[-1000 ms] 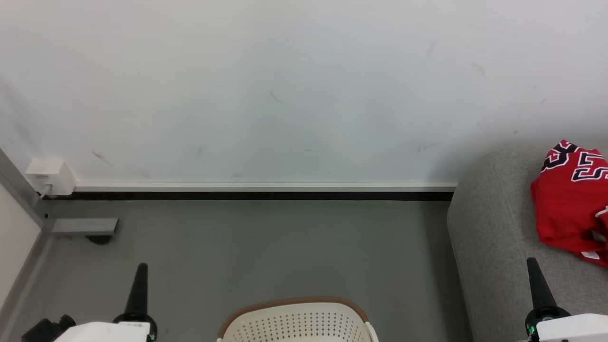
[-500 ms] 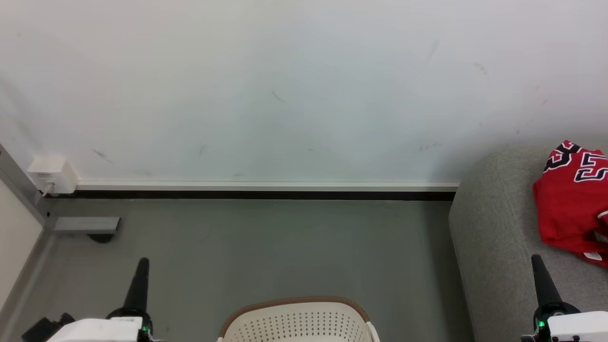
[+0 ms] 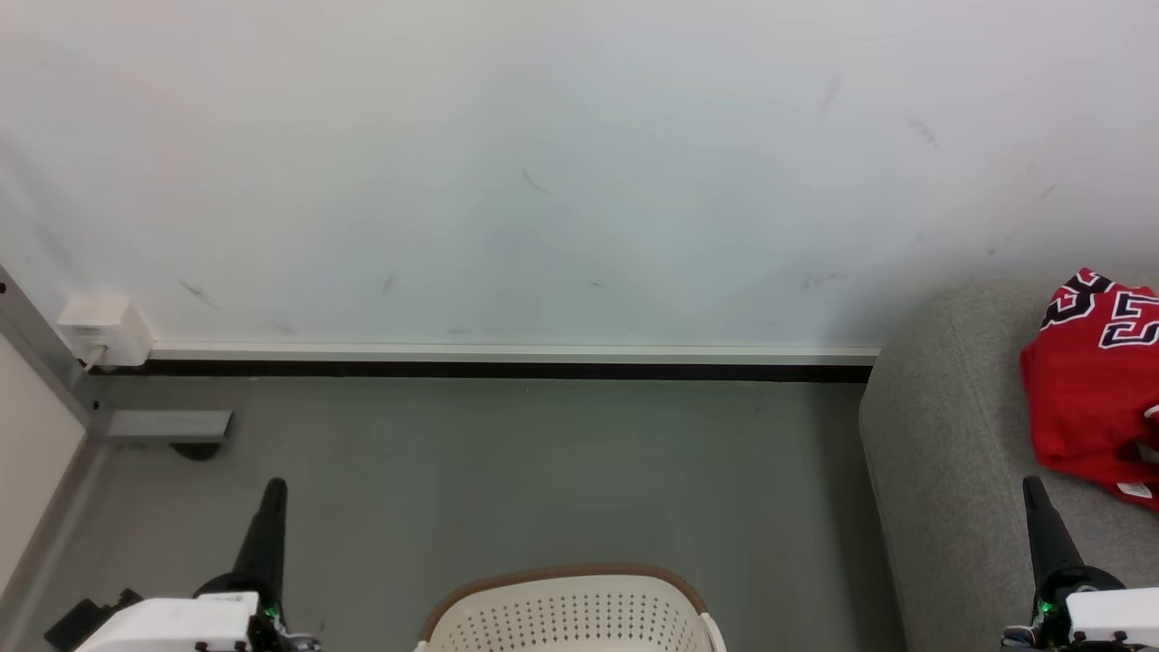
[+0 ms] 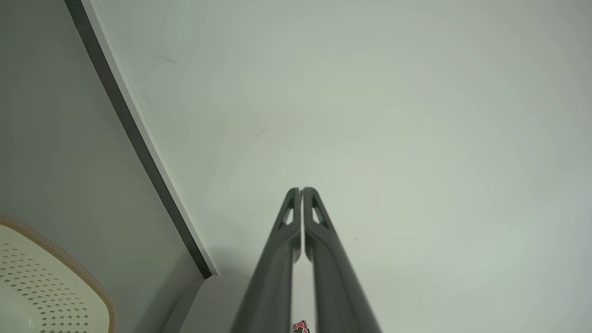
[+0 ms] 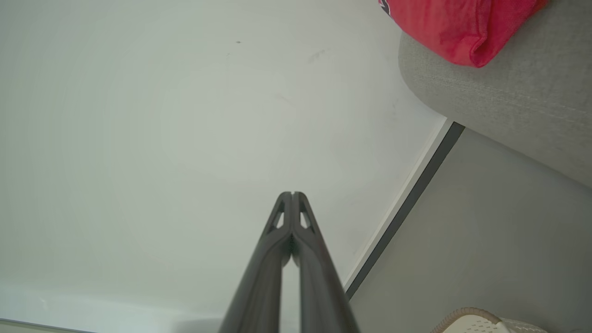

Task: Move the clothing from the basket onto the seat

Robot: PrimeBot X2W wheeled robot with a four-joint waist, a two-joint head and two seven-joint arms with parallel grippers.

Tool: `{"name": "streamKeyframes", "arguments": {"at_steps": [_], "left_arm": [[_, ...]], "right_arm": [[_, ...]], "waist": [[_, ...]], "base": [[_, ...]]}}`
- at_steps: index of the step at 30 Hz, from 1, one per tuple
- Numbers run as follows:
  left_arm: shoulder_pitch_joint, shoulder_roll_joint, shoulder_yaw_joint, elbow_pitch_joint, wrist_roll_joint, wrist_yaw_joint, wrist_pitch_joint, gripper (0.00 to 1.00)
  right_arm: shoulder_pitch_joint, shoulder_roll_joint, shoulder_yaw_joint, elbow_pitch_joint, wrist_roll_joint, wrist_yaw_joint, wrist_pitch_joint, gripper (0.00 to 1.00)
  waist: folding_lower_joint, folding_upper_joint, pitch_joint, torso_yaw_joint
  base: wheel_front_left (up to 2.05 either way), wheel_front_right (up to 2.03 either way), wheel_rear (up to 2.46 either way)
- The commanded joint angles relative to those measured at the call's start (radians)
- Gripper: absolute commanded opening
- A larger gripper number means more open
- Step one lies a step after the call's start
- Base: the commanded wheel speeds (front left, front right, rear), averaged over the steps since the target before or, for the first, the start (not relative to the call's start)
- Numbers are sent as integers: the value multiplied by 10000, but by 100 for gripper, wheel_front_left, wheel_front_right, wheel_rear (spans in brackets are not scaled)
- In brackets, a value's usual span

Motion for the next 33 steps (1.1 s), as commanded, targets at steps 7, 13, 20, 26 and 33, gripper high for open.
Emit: {"name": "streamKeyframes", "arguments": {"at_steps": [7,13,20,26,33], "left_arm": [[-186,88,43,-140,-786,38,210,0],[-232,90,52,-187,-1173,45,328,0],[-246,93,63,-240,-1647,75,441,0],[-276,94,70,-269,-2004,98,527,0],[-272,93,68,-270,-1995,98,527,0]], "right_arm": [[-157,-159,32,-98,779,-17,73,0],[-183,-249,81,-122,1250,-18,68,0],[-205,-328,161,-165,1793,-20,29,0],[-204,-448,271,-203,2199,-21,-40,0],[-191,-594,446,-244,2362,-21,-166,0]], "waist": [[0,0,10,28],[0,0,17,50],[0,0,27,75],[0,0,34,95],[0,0,35,95]], "base": [[0,0,0],[0,0,0],[0,0,0],[0,0,0],[0,0,0]]}}
